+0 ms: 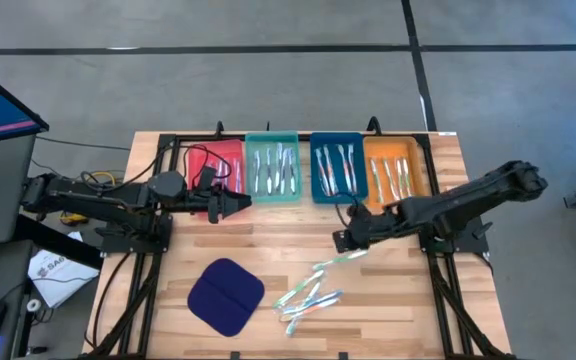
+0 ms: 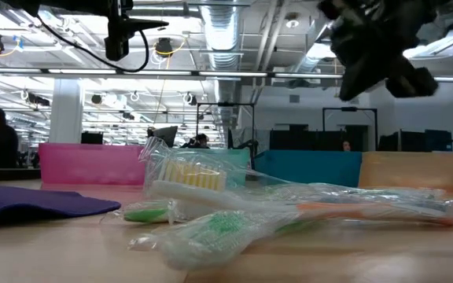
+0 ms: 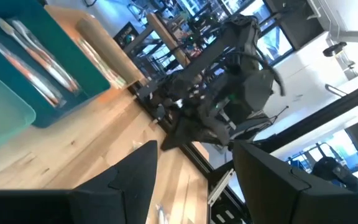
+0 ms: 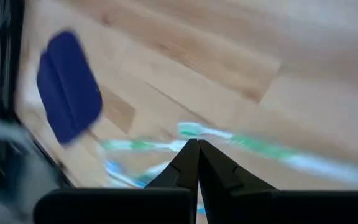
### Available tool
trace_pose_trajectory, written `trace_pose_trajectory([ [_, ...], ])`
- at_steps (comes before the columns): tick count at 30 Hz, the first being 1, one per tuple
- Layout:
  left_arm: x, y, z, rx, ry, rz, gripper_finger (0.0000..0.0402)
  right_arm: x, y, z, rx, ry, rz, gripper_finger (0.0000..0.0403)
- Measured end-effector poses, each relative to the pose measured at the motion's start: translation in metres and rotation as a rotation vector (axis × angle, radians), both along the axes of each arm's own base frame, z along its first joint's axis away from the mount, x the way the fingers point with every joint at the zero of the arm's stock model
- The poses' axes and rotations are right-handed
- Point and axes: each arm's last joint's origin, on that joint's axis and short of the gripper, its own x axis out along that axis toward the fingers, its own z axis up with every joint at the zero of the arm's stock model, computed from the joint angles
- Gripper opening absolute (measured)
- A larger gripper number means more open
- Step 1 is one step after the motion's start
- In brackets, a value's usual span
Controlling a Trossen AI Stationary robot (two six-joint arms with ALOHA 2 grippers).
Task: Pick & Place Toothbrushes
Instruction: Put the green toothbrush into the orange bin
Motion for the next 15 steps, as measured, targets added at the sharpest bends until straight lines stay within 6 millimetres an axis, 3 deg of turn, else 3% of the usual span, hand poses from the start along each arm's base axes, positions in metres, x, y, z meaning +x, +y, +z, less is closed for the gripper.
trace_pose_trajectory([
  [5, 0.001, 0.000, 0.000, 0.004, 0.001, 0.011, 0.0204, -0.010, -0.005, 0.016, -0.246, -0.083, 0.391, 0.0002],
  [10, 0.004, 0.001, -0.003, -0.037, 0.007, 0.049, 0.0204, -0.013, 0.003, 0.017, -0.447, -0.160, 0.910, 0.0002],
  [15, 0.009, 0.003, -0.008, -0.089, 0.028, 0.109, 0.0204, -0.008, 0.006, 0.005, -0.490, -0.132, 1.068, 0.0002],
])
